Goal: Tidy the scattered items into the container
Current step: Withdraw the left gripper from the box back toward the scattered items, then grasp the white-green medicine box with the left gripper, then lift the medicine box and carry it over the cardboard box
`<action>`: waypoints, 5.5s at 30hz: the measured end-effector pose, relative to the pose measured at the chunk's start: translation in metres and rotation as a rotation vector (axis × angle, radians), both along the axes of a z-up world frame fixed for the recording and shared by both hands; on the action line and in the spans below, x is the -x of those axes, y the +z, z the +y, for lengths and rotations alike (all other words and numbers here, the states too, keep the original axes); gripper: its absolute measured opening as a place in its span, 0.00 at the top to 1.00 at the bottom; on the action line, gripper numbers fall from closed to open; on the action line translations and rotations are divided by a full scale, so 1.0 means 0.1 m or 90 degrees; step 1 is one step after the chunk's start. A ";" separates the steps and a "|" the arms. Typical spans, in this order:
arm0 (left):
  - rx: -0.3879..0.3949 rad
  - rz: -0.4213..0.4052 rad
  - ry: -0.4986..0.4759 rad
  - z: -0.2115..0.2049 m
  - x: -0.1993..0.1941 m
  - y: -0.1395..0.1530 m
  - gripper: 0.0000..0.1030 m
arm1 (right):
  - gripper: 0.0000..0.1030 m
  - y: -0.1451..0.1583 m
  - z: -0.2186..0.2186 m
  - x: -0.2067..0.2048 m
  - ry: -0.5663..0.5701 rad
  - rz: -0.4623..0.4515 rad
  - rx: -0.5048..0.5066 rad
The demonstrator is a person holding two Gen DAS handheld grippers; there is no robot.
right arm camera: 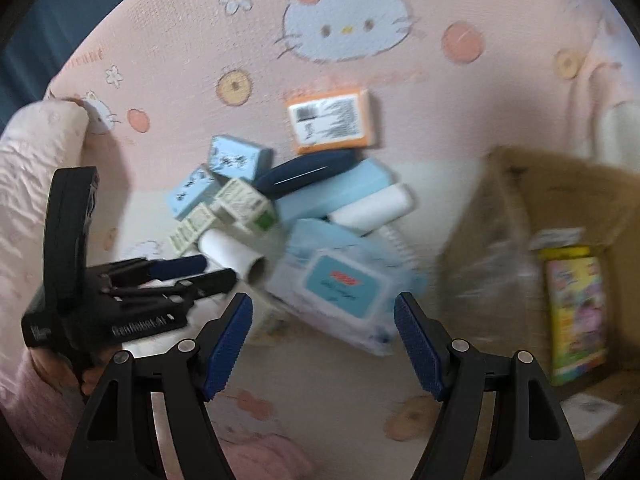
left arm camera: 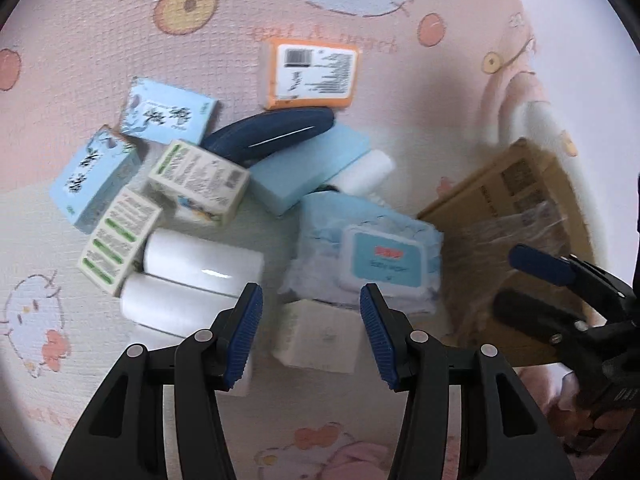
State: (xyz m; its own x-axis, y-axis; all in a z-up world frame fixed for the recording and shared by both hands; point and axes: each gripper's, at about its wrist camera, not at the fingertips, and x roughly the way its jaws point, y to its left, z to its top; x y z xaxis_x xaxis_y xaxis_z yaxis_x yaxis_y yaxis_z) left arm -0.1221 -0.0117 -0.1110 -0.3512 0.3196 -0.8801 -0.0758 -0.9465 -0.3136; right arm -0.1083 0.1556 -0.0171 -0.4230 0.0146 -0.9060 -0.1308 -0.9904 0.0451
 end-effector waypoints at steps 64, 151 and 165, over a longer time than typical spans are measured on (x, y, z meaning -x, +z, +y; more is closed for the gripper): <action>-0.106 -0.074 -0.039 0.37 -0.20 -0.79 0.60 | 0.59 -1.24 0.39 -0.41 -0.168 -0.103 0.186; -0.294 0.093 -0.097 0.56 0.06 0.79 0.65 | 0.65 0.74 0.44 -0.24 -0.138 0.227 0.001; -0.341 0.122 -0.201 1.60 0.35 1.27 0.65 | 0.65 1.26 1.12 -0.95 -0.230 0.265 -0.089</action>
